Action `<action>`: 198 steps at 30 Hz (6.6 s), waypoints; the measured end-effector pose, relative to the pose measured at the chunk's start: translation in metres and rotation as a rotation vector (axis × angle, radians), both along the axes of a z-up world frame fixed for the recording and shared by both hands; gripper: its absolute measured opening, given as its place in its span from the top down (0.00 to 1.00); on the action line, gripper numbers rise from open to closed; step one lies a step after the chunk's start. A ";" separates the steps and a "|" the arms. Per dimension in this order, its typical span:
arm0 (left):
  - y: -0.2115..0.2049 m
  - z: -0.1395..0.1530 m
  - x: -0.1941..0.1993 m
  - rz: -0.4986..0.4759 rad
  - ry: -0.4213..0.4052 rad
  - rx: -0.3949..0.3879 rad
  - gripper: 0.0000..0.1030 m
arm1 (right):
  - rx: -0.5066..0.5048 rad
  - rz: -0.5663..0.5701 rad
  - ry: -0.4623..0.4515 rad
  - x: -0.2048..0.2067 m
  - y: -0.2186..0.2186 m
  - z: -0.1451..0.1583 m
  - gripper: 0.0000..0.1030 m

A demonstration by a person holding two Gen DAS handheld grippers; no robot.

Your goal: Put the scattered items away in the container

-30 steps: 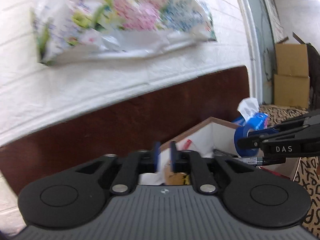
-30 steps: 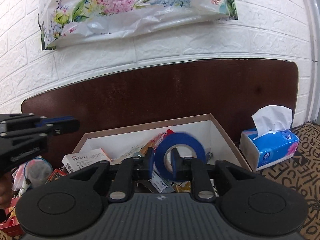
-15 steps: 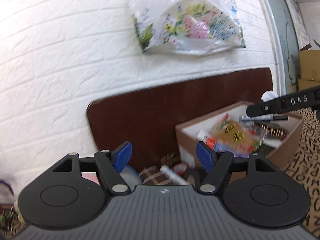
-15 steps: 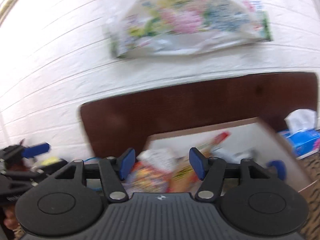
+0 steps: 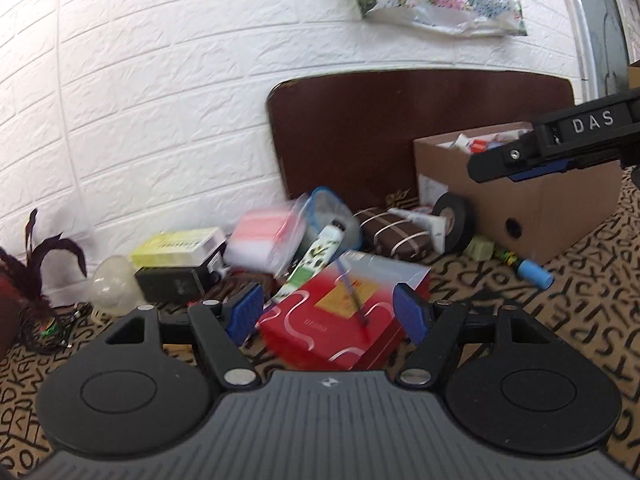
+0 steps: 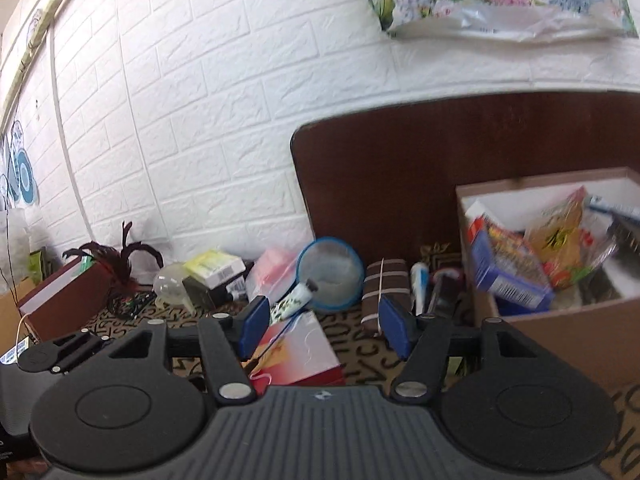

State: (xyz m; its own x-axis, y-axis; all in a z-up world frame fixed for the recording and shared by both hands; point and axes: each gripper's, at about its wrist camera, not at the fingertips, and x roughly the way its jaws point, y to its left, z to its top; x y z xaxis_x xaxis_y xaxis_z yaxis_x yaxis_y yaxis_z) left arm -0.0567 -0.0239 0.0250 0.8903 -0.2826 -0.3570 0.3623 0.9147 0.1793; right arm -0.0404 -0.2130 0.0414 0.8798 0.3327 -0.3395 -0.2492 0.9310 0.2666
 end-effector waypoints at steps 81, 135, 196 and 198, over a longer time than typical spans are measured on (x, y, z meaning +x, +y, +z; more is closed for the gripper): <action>-0.032 -0.025 0.158 -0.350 0.179 0.146 0.43 | 0.143 -0.750 0.065 0.094 0.029 -0.079 0.09; -0.065 0.065 0.042 -0.235 0.078 -0.128 0.73 | -0.082 -0.256 -0.142 -0.041 -0.008 0.031 0.83; -0.295 0.060 0.170 -0.240 0.038 0.030 0.43 | -0.182 -0.465 -0.038 0.111 -0.244 0.025 0.41; -0.293 0.062 0.170 -0.214 0.034 0.013 0.34 | -0.181 -0.471 -0.048 0.108 -0.243 0.029 0.39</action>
State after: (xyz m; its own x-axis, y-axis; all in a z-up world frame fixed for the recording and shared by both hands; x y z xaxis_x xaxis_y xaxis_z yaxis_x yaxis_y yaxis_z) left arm 0.1137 -0.3167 0.0874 0.7978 -0.4596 -0.3903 0.5543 0.8137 0.1749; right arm 0.0672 -0.4559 0.0703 0.9364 -0.1641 -0.3101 0.2005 0.9756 0.0893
